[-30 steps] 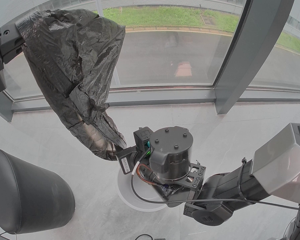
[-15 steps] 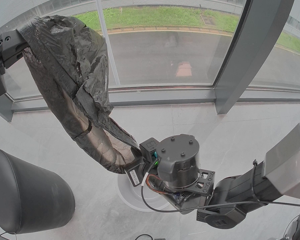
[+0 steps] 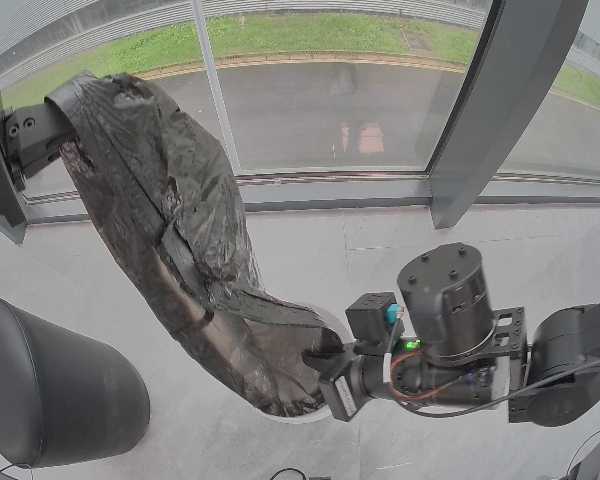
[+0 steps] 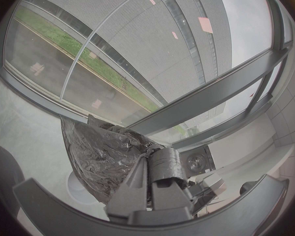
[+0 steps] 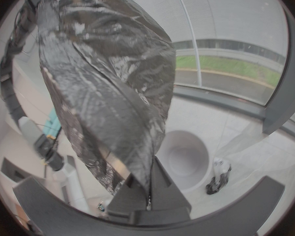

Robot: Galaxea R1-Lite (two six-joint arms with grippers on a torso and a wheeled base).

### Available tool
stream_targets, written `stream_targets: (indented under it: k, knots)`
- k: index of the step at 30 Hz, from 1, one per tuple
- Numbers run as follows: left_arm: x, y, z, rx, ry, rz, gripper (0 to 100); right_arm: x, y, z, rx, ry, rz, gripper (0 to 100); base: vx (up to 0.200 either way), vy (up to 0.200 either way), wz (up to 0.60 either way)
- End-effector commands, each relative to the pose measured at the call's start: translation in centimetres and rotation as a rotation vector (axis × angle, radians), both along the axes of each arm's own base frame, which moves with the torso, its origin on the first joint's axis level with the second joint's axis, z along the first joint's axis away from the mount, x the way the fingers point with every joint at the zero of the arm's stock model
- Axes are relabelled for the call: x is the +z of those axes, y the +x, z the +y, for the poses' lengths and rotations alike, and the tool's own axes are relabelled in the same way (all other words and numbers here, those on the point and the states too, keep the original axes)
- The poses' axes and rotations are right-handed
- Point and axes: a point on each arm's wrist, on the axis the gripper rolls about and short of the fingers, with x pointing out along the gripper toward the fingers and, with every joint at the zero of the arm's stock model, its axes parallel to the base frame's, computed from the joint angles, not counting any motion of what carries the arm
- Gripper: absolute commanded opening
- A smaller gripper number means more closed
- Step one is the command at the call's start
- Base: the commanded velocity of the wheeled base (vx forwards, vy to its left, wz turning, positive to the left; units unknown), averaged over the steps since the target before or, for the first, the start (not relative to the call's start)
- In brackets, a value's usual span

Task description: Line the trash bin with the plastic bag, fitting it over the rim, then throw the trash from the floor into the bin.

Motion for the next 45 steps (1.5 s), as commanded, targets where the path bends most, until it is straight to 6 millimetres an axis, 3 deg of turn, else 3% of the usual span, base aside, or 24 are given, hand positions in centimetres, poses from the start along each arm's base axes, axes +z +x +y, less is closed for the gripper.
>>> stream_targets:
  k: [1,9,14,24,36,45]
  knots:
    - [-2.3,0.2,0.7,-0.026,0.039,0.056,0,3.1,-2.1,-4.7,0.053,0.068,0.065,0,0.0,0.0,0.0]
    - [-4.9,-0.2,1.9,-0.119,0.057,0.125,0,2.7,-3.9,-6.8,0.084,0.045,0.11,0,0.0,0.0,0.0]
    - [-6.7,-0.8,2.2,-0.191,0.078,0.164,0,3.2,-5.5,-8.5,0.2,0.04,0.217,0,0.0,0.0,0.0]
    - [-9.6,-0.8,2.1,-0.195,0.116,0.262,0,3.2,-5.3,-10.9,0.279,0.026,0.454,0,0.0,0.0,0.0]
    - [-13.5,-0.5,1.9,-0.23,0.158,0.399,0,0.8,-3.6,-9.7,0.267,-0.025,0.563,0,0.0,0.0,0.0]
    - [-15.8,1.5,0.8,-0.223,0.157,0.447,0,-1.0,-0.9,-8.4,0.218,-0.054,0.621,0,0.0,0.0,0.0]
